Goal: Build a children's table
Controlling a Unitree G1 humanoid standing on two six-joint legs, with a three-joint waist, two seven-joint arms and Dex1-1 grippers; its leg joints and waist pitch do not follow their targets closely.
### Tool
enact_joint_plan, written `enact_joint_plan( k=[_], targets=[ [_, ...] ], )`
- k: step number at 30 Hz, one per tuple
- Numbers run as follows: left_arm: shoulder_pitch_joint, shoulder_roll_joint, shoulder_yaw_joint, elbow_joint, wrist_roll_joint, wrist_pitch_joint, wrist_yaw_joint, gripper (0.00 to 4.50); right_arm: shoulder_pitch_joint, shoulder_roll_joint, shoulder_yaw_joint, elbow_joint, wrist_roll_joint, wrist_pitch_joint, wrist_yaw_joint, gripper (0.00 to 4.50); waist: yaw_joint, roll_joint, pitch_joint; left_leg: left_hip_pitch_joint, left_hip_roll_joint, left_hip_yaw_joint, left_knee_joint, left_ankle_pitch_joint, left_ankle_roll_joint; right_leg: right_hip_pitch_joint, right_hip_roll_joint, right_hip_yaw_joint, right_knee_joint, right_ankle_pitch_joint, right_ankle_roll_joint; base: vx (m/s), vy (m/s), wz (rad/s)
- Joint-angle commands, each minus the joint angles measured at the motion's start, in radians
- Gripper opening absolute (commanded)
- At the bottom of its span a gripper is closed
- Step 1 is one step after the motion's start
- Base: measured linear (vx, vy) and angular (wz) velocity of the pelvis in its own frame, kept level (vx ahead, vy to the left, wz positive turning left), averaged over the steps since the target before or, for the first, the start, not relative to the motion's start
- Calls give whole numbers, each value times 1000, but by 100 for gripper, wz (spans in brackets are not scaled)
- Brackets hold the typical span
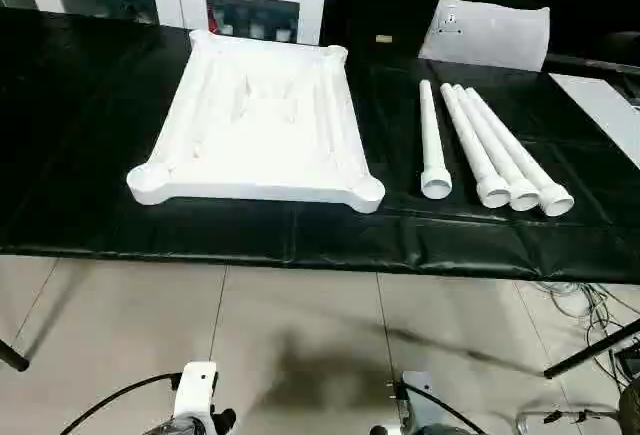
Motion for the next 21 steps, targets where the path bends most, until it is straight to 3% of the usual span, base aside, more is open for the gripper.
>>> enact_joint_plan(
  k=[1, 12, 13, 14, 15, 16, 18, 20, 21],
  targets=[
    [8, -7, -3, 18, -1, 13, 5, 266, 1, -12, -8, 12, 1, 8, -4, 450, 1, 18, -24, 6, 90, -32, -93, -212, 19, 18, -115, 69, -82, -113, -248, 0, 0, 0],
    [8, -7, -3, 18, -1, 13, 5, 266, 1, -12, -8, 12, 1, 8, -4, 450, 1, 19, -24, 6, 91, -31, -93, -208, 20, 18, -115, 69, -81, -104, -250, 0, 0, 0],
    [-117, -15, -73, 175, 115, 21, 103, 266, -47, -63, -91, 102, -1, -150, -76, 450, -3, -64, -24, 3, 90, -25, -90, -200, 41, 20, -113, 65, -91, -137, -235, 0, 0, 0],
    [-114, -19, -59, 174, 102, 14, 112, 266, -53, -62, -80, 104, -10, -141, -72, 450, 12, -19, -16, 29, 86, -29, -91, -290, 3, -5, -115, 65, -100, -296, -200, 0, 0, 0],
    [-111, -20, -55, 172, 100, 3, 120, 266, -55, -62, -77, 104, -14, -144, -74, 450, 13, -20, -17, 24, 88, -32, -92, -293, 0, 0, -124, 69, -101, -313, -189, 0, 0, 0],
    [-106, -19, -61, 172, 108, -13, 136, 266, -57, -62, -79, 105, -13, -146, -81, 450, 14, -25, -22, 5, 91, -37, -95, -203, 1, 17, -122, 66, -92, -230, -173, 0, 0, 0],
    [-103, -19, -63, 172, 110, -18, 134, 266, -62, -61, -81, 108, -11, -138, -83, 450, 10, -27, -27, 9, 92, -35, -92, -165, 13, 15, -117, 66, -81, -135, -184, 0, 0, 0],
    [-102, -20, -50, 172, 96, -15, 121, 266, -65, -58, -76, 110, -16, -144, -85, 450, 11, -32, -34, 9, 88, -27, -80, -57, 62, 21, -117, 65, -60, 66, -235, 0, 0, 0],
    [-101, -20, -46, 171, 92, -15, 118, 266, -67, -57, -75, 110, -18, -150, -87, 450, 10, -35, -33, 8, 88, -25, -80, -41, 75, 22, -117, 64, -58, 92, -244, 0, 0, 0]
  ],
)
